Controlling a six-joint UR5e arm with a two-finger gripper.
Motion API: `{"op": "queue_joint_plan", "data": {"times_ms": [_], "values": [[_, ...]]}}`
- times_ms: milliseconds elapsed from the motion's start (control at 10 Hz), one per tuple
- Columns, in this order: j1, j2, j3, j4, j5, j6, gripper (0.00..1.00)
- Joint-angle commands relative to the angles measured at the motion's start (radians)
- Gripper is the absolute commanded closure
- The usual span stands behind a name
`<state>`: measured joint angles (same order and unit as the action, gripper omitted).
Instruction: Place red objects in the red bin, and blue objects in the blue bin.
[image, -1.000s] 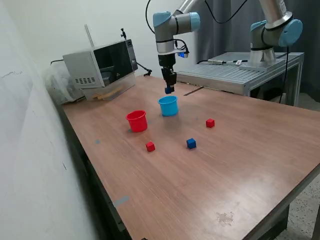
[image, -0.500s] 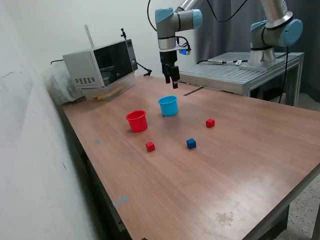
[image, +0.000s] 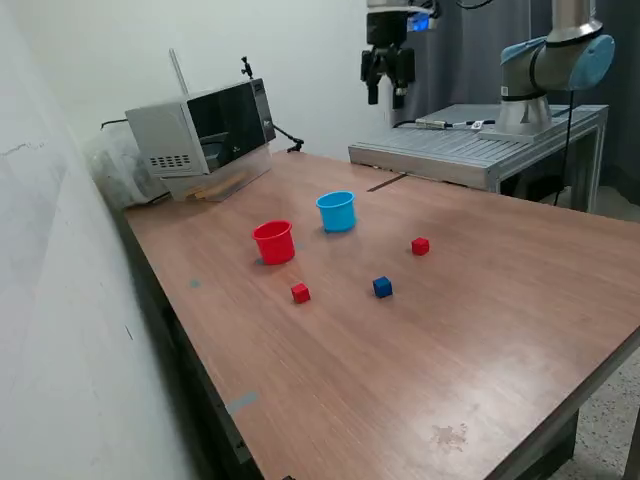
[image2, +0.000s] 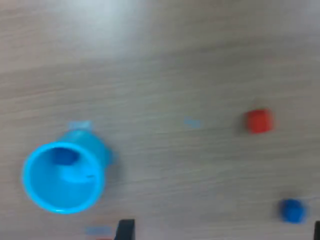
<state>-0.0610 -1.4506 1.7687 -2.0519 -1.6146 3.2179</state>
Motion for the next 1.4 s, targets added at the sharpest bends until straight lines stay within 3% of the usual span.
{"op": "queue_joint_plan", "data": {"times_ms": [0, 300, 600, 900, 1300], "values": [[0.124, -0.070, -0.012, 0.064, -0.001, 0.054, 0.00], [0.177, -0.035, -0.082, 0.058, -0.001, 0.178, 0.00], [0.233, 0.202, -0.326, 0.044, 0.001, 0.304, 0.00], [0.233, 0.408, -0.406, -0.071, 0.002, 0.304, 0.00], [0.231, 0.610, -0.426, -0.169, 0.004, 0.303, 0.00]]}}
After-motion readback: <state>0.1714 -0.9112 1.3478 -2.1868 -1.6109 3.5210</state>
